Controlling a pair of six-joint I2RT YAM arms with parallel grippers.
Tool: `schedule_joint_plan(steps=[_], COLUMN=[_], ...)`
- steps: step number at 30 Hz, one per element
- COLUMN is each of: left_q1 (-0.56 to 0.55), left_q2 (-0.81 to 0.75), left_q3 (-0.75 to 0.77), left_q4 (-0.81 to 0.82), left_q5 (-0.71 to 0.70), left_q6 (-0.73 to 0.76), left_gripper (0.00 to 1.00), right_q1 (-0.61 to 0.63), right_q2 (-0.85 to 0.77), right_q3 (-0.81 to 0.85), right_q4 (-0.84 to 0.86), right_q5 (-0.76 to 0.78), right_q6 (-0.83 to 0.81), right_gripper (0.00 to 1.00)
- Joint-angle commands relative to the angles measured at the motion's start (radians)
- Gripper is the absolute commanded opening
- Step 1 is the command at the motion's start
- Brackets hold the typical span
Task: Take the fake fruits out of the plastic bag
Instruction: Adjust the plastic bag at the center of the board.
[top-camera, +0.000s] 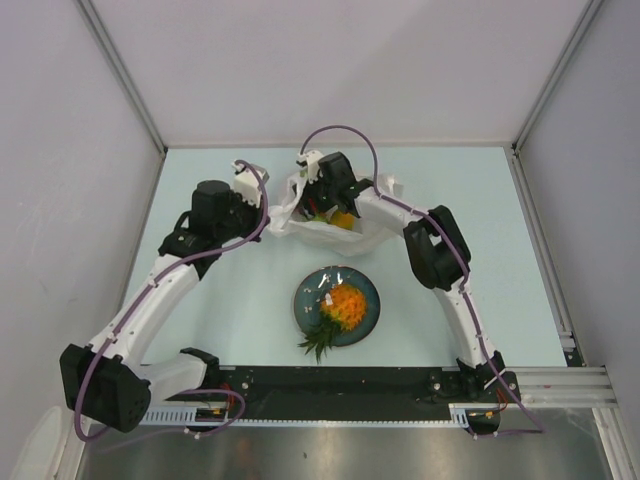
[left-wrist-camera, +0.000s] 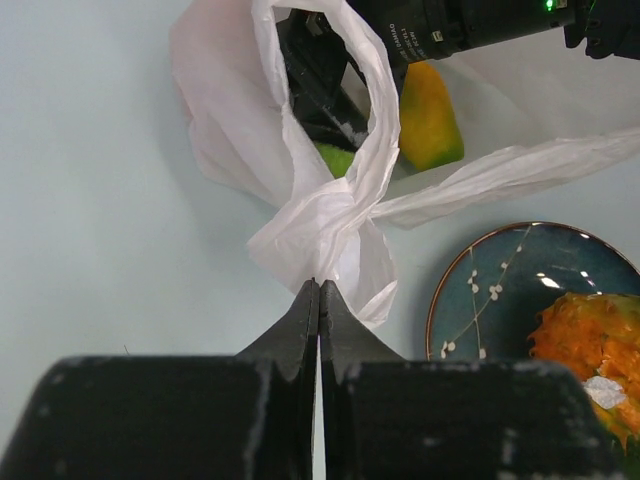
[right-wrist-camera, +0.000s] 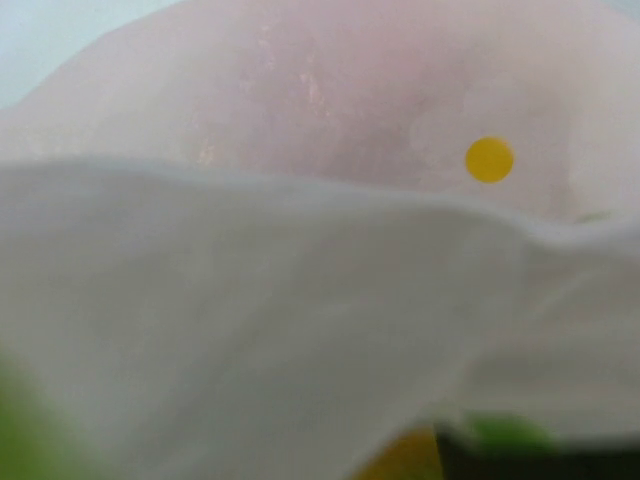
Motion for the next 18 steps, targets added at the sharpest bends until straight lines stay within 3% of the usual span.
schedule_joint_plan(steps=[1,3,6,12,18], left_q1=[0.020,0.027,0.033,0.033,0.035], left_q2=[0.004,0.010,0.016,0.016,0.004], left_q3=[0.041,0.039,0.031,0.018,-0.002], left_q4=[0.017,0.035,0.067,0.136,0.187], left_q5=[0.035,0.040,0.049,0.072,0.086], left_q6=[-0.024,-0.034,-0.044,-0.069,-0.092], left_gripper=[0.00,0.00,0.00,0.00,0.00], right_q1=[-0.013,-0.019,-0.025,-0.026,-0.002], right_q2=[-0.008,-0.038,-0.128,-0.358,-0.536], right_q3=[0.036,0.014,-0.023,-0.139,-0.274], right_q4=[0.019,0.019,0.019,-0.039,-0.121], right_q5=[0.013,-0.013,-0.062,-0.270,-0.356], right_q6=[-0.011,-0.040,-0.060,-0.094,-0.166], right_gripper=[0.67,0.51,0.43,0.41,0.40])
